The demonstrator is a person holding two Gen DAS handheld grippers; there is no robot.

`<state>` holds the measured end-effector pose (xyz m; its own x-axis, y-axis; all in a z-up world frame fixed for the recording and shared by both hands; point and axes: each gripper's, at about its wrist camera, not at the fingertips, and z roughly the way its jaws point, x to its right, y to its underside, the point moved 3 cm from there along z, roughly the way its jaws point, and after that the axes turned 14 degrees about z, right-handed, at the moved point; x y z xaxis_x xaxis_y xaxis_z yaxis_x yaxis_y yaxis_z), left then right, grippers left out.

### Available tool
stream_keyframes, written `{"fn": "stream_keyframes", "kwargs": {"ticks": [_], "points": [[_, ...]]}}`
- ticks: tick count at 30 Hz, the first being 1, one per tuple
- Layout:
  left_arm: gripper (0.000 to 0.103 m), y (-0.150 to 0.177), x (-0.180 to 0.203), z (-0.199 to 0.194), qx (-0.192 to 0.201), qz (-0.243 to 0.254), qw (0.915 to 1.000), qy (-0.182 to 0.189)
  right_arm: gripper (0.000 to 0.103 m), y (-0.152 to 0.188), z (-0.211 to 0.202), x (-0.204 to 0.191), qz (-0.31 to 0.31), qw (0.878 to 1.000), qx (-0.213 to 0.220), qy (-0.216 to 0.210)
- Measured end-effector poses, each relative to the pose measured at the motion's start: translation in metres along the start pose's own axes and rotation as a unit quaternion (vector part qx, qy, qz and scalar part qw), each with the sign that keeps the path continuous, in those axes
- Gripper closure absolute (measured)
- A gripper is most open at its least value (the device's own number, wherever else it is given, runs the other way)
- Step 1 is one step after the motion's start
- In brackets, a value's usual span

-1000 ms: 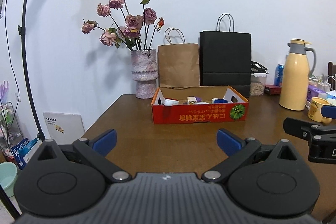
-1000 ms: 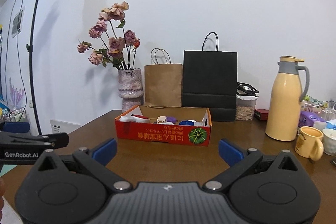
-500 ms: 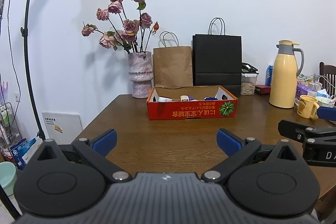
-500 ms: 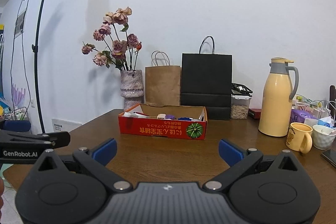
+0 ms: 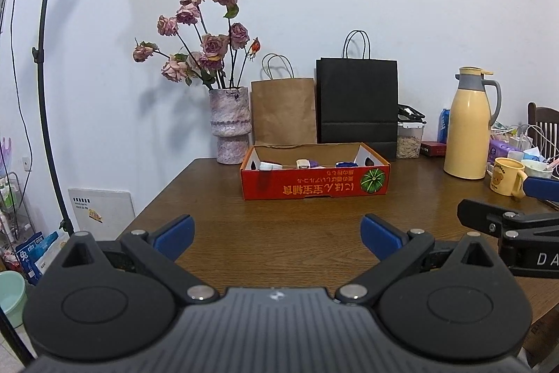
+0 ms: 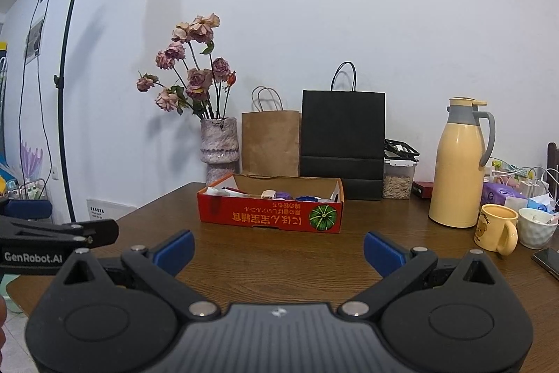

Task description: Organize rigid objects

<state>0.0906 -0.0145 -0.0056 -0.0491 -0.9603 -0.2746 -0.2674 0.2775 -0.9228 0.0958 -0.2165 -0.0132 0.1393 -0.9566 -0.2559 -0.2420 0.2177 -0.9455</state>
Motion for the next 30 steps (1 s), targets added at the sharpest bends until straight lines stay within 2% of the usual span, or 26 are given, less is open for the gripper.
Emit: {"fn": "stream_keyframes", "kwargs": {"ticks": [30], "points": [[0.000, 0.0042, 0.0013, 0.0094, -0.005, -0.003, 1.0000, 0.008, 0.000, 0.0055, 0.0090, 0.0005, -0.002, 1.000, -0.008, 0.003]]}}
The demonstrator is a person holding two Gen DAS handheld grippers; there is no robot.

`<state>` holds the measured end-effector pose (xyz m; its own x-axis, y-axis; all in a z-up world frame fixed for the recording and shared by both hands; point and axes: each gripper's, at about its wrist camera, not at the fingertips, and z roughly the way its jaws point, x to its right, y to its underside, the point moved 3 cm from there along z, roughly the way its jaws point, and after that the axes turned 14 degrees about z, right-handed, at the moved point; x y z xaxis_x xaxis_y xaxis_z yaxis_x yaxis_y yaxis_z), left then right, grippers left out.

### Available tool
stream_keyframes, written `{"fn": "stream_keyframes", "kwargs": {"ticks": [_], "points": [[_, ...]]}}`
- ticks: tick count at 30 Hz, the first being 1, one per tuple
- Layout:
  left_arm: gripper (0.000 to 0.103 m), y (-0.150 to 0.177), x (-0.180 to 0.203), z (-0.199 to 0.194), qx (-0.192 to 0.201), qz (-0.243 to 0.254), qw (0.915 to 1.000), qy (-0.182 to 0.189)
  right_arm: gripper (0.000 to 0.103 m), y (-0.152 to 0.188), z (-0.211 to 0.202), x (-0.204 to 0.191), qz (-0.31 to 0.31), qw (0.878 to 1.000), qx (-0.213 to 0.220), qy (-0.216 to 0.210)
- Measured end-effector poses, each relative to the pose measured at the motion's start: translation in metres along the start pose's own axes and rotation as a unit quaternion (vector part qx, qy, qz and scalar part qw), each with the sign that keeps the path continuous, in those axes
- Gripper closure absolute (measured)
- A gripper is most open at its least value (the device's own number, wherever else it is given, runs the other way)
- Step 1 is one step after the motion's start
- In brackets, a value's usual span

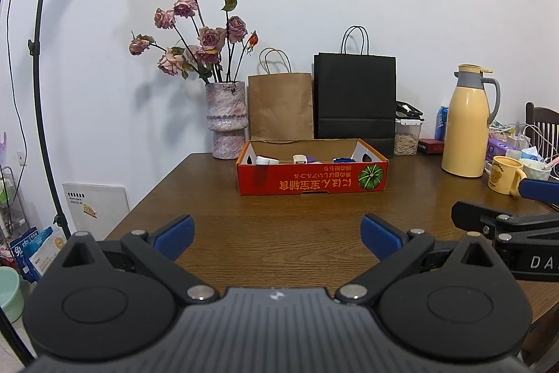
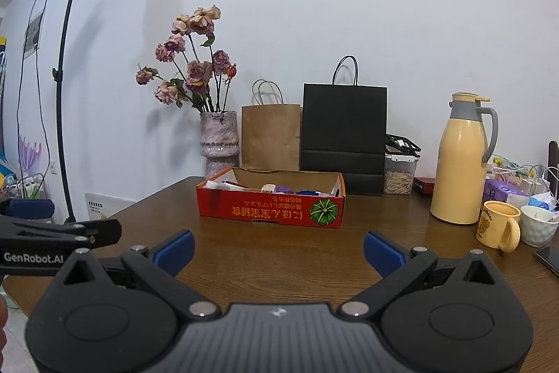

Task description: Organize rigid objects

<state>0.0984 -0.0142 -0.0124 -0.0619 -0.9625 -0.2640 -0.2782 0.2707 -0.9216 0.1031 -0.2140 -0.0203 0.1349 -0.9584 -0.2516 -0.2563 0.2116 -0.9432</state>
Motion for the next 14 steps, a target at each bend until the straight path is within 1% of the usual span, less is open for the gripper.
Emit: {"fn": "stream_keyframes", "kwargs": {"ticks": [14], "points": [[0.000, 0.0013, -0.0001, 0.0011, -0.001, 0.000, 1.0000, 0.000, 0.000, 0.0047, 0.0028, -0.0010, -0.002, 1.000, -0.002, 0.000]]}}
